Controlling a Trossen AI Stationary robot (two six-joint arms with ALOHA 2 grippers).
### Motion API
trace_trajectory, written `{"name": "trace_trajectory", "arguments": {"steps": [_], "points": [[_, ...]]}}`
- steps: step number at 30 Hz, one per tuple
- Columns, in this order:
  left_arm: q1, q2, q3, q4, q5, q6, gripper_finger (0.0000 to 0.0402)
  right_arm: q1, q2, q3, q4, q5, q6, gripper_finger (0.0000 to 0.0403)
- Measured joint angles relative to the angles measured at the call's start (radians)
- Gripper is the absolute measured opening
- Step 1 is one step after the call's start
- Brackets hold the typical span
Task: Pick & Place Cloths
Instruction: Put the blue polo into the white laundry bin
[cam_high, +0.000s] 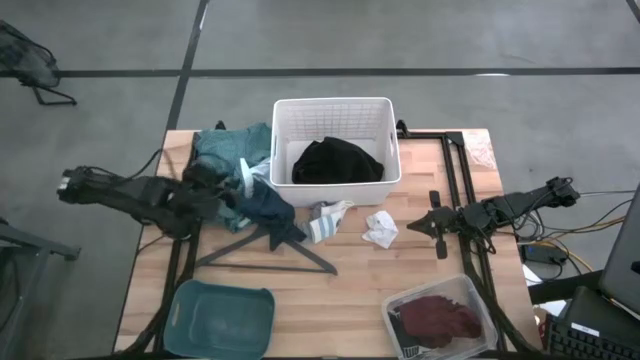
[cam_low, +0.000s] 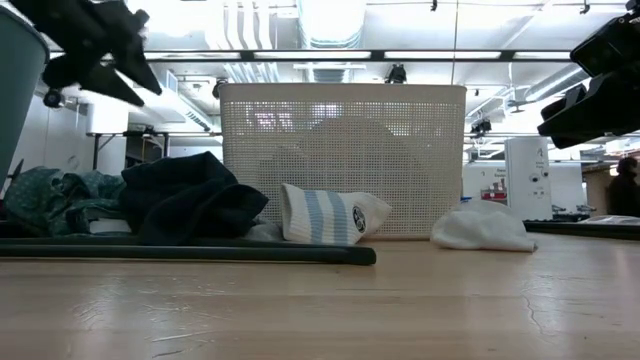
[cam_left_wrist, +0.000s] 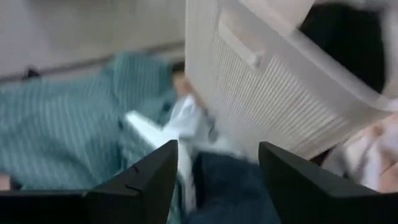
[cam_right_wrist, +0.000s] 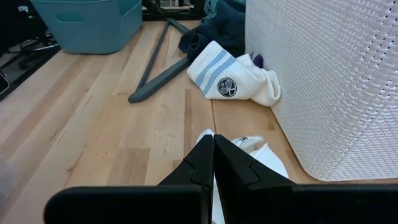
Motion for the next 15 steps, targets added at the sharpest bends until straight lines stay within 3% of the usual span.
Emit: {"name": "trace_trajectory", "arguments": {"steps": [9,12,15], "points": [[0.429,0.159,0.022,-0.005,0.386,0.124,0.0232,0.000,-0.002,0.000,0.001,0.000,0.000,0.0008],[0.510,0.184,-0.003,-0.013,0.446,0.126,0.0232,0.000,-0.001,0.000,0.002,0.000,0.000,0.0008],[0.523,0.183,-0.034,0.030,0.465,0.121,0.0232,0.000,-0.002,0.000,0.001,0.000,0.000,0.0008]]}}
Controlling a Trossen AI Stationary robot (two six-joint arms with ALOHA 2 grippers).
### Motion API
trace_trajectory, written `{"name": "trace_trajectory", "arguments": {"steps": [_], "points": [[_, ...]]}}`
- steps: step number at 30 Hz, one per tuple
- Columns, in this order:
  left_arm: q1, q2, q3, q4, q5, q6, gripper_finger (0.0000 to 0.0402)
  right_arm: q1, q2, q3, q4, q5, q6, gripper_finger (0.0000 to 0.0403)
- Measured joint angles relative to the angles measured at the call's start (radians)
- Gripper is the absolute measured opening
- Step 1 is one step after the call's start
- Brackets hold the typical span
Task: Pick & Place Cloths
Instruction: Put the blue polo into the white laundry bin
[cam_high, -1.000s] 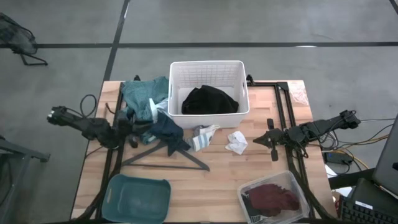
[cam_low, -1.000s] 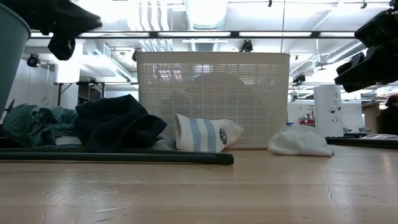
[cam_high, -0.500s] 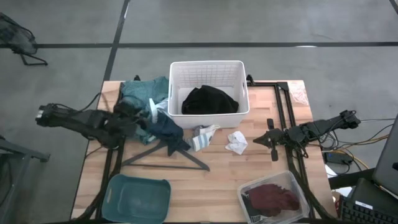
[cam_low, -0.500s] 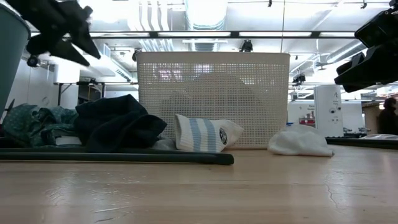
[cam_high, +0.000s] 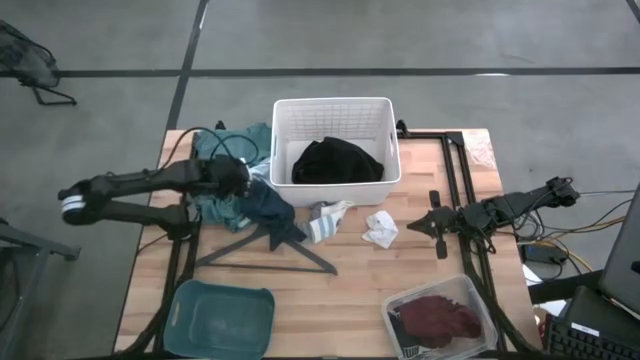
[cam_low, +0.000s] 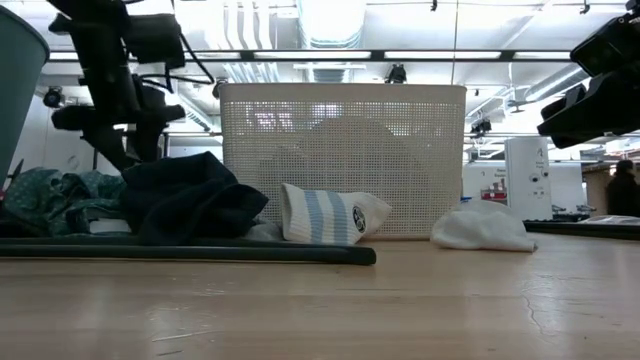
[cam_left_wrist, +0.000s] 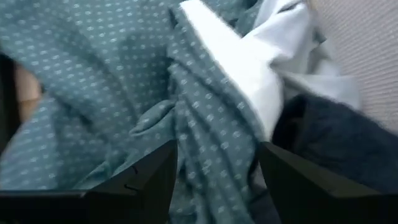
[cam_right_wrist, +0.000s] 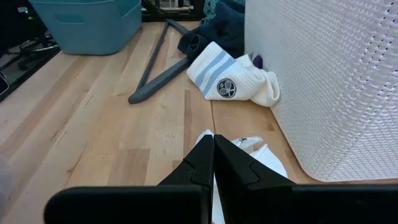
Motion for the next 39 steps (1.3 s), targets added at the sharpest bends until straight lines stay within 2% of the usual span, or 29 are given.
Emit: {"name": "trace_trajectory", "arguments": {"steps": [11,16,19,22,28,33,39], "points": [[0.002,0.026,-0.116,0.076,0.027,-0.049,0.0231,0.000,0.000,0.000,-0.001,0.000,0.000,0.0008],[0.007,0.054,-0.153,0.174,0.020,0.001,0.0215,0.000,0.000,0.000,-0.001,0.000,0.000,0.0008],[0.007,0.071,-0.165,0.213,0.027,0.043,0.0188,0.000,0.000,0.000,-0.001,0.000,0.000,0.0008],[0.007,0.082,-0.175,0.249,0.073,0.121,0.0146,0.000,0.000,0.000,-0.001,0.000,0.000,0.0008],[0.007,0.084,-0.174,0.267,0.118,0.235,0.0018,0.000,0.000,0.000,-0.001,0.000,0.000,0.0008],[0.006,0.052,-0.146,0.249,0.125,0.263,0.0012,0.000,0.000,0.000,-0.001,0.000,0.000,0.0008],[-0.048,-0.057,-0.088,0.234,0.113,0.257,0.0007,0.000,0.000,0.000,-0.001,0.000,0.000,0.0008]]}}
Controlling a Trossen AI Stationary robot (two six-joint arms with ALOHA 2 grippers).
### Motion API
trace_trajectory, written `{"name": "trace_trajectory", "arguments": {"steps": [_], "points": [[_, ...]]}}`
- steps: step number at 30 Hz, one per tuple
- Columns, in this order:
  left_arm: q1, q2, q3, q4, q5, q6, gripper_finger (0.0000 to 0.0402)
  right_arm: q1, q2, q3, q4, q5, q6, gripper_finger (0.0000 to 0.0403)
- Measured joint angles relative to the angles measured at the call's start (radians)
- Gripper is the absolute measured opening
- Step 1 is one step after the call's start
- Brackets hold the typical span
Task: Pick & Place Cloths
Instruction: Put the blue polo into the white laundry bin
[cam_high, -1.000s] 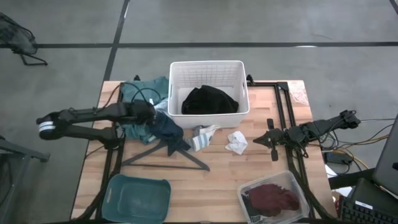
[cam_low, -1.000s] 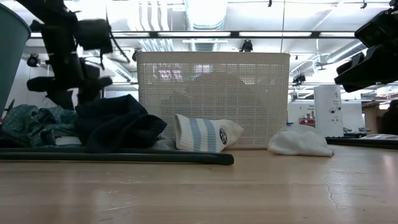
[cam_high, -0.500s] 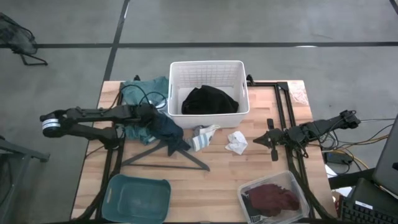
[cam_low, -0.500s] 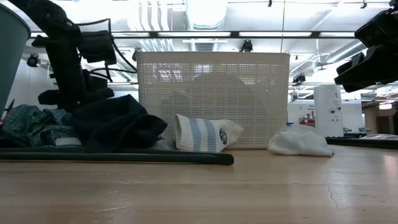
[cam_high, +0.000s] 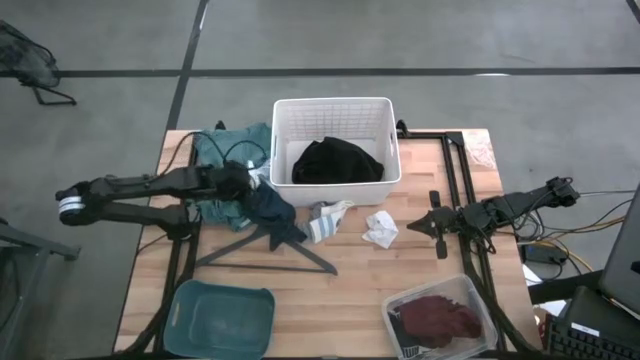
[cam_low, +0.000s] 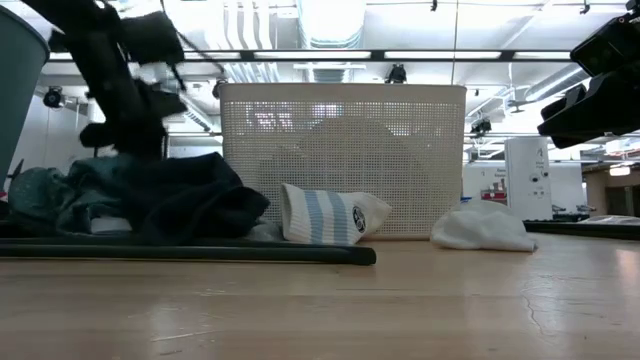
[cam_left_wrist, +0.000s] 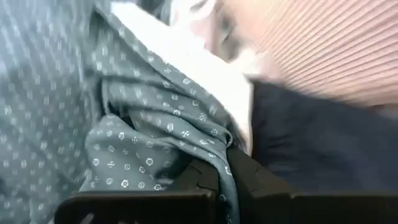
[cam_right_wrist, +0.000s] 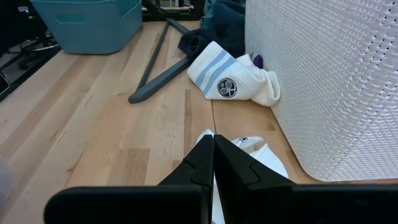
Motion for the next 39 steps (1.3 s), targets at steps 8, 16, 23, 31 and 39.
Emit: {"name": "trace_trajectory", "arguments": {"steps": [8,16,23,31,39], "points": [[-0.077,-0.142,0.114,-0.080,-0.213,0.061,0.0007,0.000,0.000,0.000,0.000,0.000,0.000,0.0008],[-0.094,-0.148,0.224,-0.050,-0.361,0.212,0.0007,0.000,0.000,0.000,0.000,0.000,0.000,0.0008],[-0.093,-0.074,0.421,0.104,-0.380,0.415,0.0007,0.000,0.000,0.000,0.000,0.000,0.000,0.0008],[-0.094,0.080,0.757,0.154,-0.379,0.663,0.0007,0.000,0.000,0.000,0.000,0.000,0.000,0.0008],[-0.093,0.311,1.023,0.177,-0.329,0.789,0.0006,0.000,0.000,0.000,0.000,0.000,0.000,0.0008]]}}
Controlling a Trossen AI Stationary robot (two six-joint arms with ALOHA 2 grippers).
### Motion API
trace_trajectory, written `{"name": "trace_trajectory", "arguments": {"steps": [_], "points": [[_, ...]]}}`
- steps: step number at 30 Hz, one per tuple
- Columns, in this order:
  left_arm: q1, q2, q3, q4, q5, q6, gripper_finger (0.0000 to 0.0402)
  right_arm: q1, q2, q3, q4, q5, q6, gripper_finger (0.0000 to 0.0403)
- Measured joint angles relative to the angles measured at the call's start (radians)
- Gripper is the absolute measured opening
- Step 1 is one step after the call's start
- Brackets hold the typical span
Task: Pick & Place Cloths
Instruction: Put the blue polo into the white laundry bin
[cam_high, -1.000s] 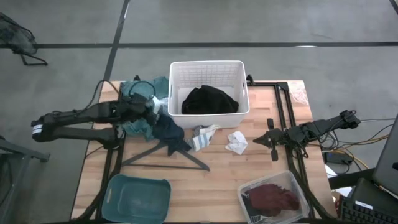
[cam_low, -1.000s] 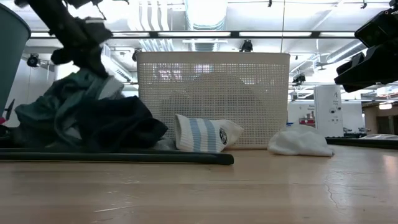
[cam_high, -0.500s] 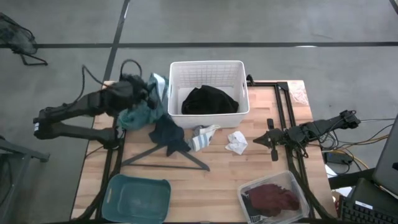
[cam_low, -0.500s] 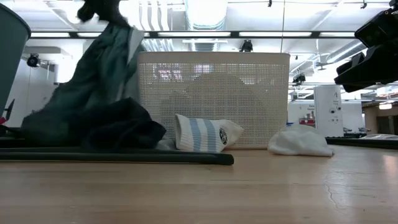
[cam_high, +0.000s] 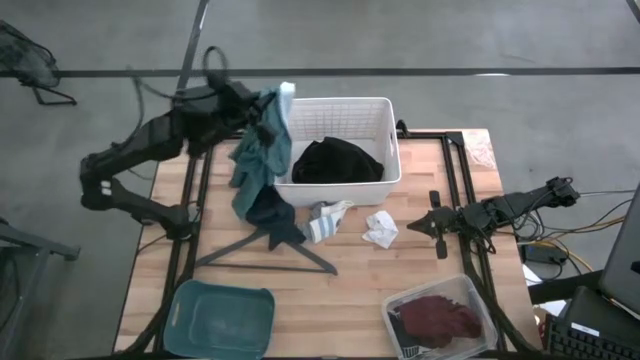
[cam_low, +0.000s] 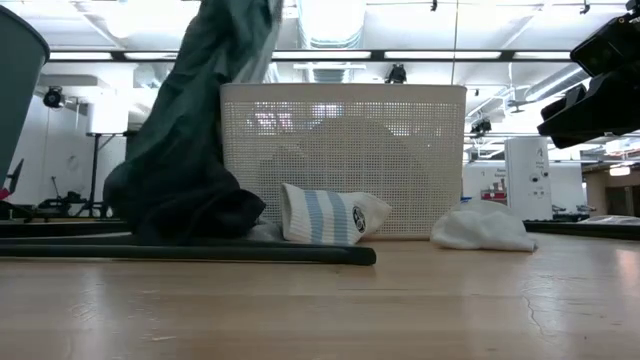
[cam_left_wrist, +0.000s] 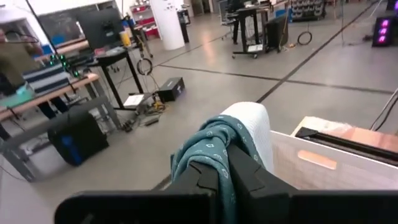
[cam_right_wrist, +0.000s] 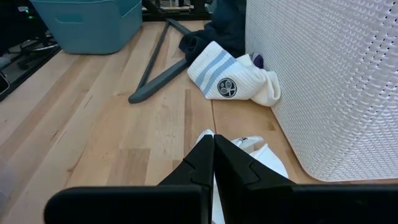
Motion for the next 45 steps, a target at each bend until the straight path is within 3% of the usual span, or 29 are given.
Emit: {"name": "trace_trajectory", "arguments": {"steps": [16,23,29,45], "points": [[0.047,0.467,0.510,0.005,0.075,0.074,0.0010,0.000,0.000,0.000,0.000,0.000,0.000,0.0008],[0.054,0.619,0.719,0.030,0.220,0.028,0.0007,0.000,0.000,0.000,0.000,0.000,0.000,0.0008],[0.078,0.624,0.640,0.100,0.377,-0.059,0.0010,0.000,-0.001,0.000,-0.001,0.000,0.000,0.0008],[0.085,0.612,0.310,0.077,0.356,-0.040,0.0016,0.000,-0.001,0.000,0.000,0.000,0.000,0.0008]]}}
